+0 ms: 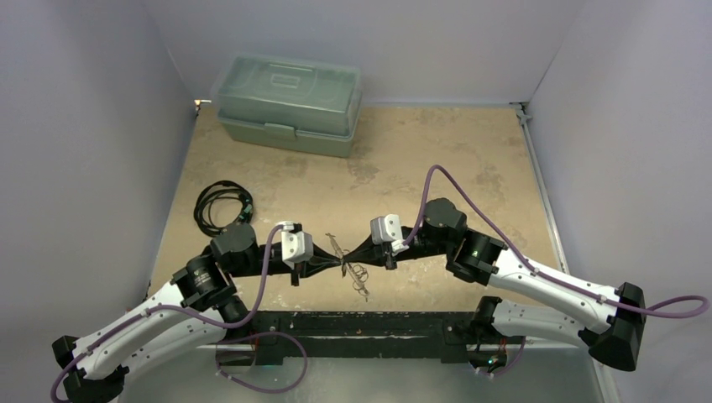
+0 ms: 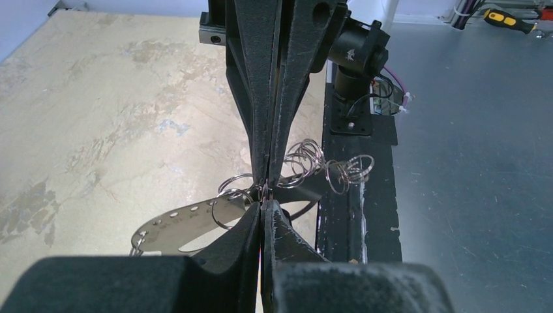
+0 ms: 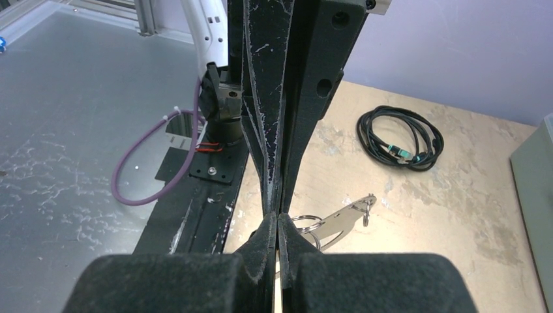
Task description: Put the keys on the keyring
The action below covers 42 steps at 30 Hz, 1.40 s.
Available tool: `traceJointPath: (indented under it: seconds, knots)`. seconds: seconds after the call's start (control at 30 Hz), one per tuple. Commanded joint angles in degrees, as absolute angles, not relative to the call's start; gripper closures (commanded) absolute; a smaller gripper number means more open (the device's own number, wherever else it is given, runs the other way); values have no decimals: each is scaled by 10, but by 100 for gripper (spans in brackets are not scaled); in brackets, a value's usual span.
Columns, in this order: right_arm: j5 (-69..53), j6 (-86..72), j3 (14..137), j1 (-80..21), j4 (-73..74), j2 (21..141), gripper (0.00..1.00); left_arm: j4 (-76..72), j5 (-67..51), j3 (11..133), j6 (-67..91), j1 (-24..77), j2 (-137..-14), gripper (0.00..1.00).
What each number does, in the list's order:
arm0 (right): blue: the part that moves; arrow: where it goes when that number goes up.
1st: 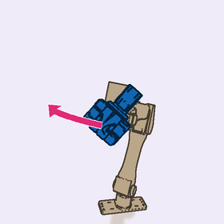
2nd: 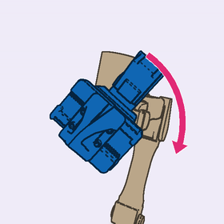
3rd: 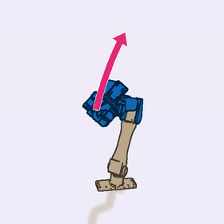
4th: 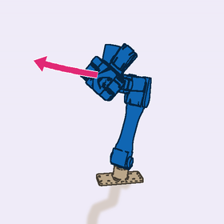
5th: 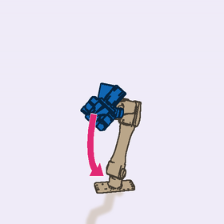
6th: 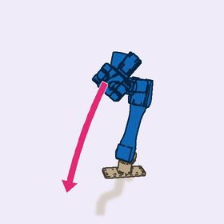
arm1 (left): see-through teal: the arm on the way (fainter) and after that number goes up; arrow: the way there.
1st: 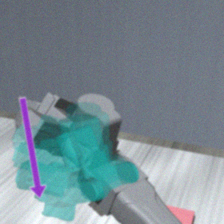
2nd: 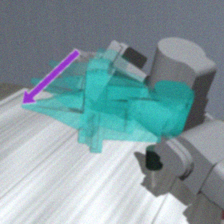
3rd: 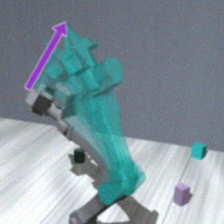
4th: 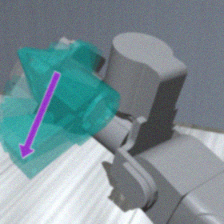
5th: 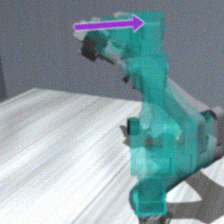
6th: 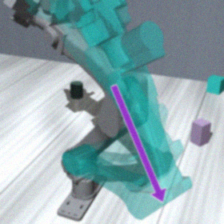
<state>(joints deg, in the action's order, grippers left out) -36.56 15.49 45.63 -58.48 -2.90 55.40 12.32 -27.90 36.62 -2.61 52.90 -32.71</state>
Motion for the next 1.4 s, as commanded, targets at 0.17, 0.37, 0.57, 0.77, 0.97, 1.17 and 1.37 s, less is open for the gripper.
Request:
traceJointPath:
  seconds: [0.17,0.37,0.57,0.77,0.97,1.17,1.37]
  knots:
    - [-354,144,451,-587,-74,525,100,99,-271,363,-29,529,-322,100]
    - [-341,141,443,-587,-83,509,100,103,-258,362,-29,529,-313,100]
    - [-345,134,432,-587,-103,494,100,99,-263,363,-21,529,-323,100]
    - [-347,134,435,-587,-100,504,100,98,-266,367,-18,528,-328,99]
    - [-347,135,435,-587,-100,504,100,100,-267,377,-16,528,-319,75]
    - [-347,135,435,-587,-101,504,100,94,-283,381,-14,528,-314,69]
    - [-352,133,433,-587,-109,505,100,73,-291,384,-4,528,-325,71]
